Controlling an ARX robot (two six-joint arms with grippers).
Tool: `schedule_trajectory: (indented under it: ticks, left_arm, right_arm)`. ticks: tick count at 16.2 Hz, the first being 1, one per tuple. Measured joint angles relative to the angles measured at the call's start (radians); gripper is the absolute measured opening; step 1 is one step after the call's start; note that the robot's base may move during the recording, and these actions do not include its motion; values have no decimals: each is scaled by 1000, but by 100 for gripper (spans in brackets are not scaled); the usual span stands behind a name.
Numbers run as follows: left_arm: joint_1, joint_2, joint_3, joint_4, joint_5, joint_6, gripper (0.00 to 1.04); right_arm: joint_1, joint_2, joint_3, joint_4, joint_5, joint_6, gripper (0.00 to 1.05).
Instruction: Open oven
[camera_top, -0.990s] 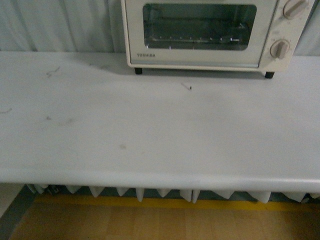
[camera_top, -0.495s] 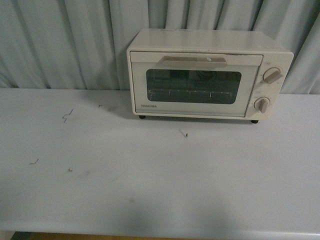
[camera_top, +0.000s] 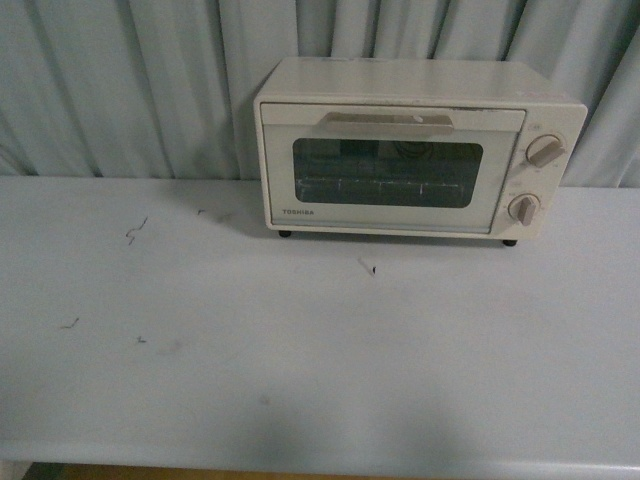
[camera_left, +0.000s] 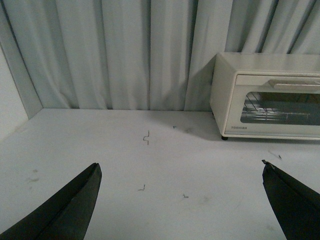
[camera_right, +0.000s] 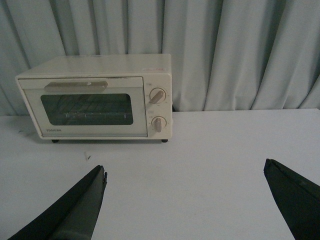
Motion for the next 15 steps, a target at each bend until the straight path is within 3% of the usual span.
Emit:
schedule_trajectory:
  ticks: [15]
  left_arm:
    - [0,0,0,0,0,0,98]
  right_arm:
    - [0,0,0,0,0,0,98]
